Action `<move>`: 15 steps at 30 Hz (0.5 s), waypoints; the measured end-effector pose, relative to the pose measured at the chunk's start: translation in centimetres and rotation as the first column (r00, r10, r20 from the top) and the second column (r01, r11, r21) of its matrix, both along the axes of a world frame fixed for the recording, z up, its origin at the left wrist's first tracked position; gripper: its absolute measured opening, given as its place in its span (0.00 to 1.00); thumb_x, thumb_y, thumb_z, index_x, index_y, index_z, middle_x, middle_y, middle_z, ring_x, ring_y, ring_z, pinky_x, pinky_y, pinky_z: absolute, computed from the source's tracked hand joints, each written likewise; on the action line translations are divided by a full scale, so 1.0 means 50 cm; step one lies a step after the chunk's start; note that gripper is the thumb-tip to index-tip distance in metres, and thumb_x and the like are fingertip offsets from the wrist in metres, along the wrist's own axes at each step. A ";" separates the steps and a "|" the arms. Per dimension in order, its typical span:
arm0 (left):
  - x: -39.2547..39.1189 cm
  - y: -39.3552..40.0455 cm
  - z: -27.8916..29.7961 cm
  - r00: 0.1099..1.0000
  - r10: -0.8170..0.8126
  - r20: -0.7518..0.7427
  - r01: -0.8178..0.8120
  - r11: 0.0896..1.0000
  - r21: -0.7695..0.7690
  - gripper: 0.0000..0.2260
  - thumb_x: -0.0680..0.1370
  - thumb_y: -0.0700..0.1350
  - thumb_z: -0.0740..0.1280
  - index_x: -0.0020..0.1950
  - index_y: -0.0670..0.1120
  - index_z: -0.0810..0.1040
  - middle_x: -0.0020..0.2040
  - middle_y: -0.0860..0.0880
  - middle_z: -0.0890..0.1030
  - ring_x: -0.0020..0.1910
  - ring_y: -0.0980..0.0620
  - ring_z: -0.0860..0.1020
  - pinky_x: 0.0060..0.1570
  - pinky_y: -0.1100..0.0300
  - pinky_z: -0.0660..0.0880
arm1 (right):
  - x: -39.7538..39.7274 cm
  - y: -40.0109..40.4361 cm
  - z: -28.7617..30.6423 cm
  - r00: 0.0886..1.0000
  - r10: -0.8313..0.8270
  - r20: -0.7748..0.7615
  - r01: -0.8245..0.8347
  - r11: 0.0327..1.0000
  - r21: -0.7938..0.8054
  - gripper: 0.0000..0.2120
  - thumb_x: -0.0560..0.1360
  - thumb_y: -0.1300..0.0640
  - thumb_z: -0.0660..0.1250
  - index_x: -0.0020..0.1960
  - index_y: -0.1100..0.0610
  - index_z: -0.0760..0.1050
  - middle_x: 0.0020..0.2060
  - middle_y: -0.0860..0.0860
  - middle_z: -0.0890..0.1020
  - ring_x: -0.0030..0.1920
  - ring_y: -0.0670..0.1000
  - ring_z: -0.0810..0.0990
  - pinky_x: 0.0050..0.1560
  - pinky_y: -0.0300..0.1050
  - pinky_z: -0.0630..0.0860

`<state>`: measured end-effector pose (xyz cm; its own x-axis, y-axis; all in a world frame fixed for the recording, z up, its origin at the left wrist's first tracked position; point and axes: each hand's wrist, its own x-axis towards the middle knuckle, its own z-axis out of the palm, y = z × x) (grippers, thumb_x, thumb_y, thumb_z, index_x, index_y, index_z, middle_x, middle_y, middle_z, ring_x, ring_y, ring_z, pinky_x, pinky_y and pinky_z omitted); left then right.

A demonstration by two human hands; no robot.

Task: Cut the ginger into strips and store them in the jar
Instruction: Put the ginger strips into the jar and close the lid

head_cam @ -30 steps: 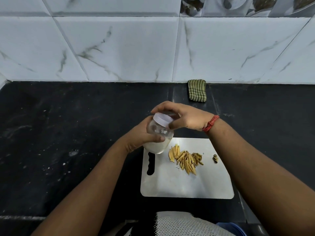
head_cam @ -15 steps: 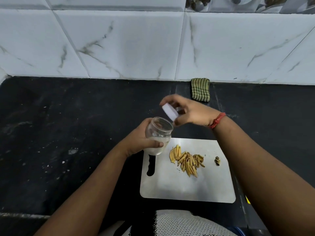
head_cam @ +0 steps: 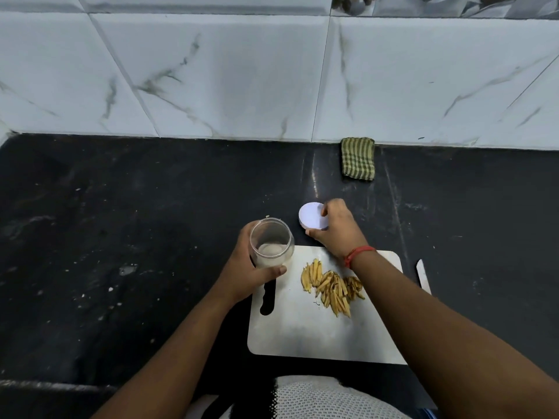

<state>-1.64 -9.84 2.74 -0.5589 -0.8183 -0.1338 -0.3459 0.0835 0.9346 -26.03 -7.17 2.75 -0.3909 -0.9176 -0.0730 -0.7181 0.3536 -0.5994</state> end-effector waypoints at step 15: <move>0.010 0.010 -0.023 1.000 -0.009 -0.018 0.009 1.000 -0.006 0.50 0.66 0.60 0.79 0.81 0.55 0.55 0.76 0.60 0.66 0.74 0.61 0.67 0.70 0.60 0.67 | -0.007 0.160 0.033 0.989 0.014 -0.145 0.017 0.978 0.209 0.21 0.76 0.46 0.66 0.63 0.56 0.72 0.58 0.53 0.72 0.59 0.54 0.72 0.60 0.47 0.71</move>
<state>-1.13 -9.32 1.61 -0.5685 -0.8141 -0.1181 -0.3278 0.0925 0.9402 -26.39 0.82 4.38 -0.4127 -0.8873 -0.2058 -0.7912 0.4612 -0.4016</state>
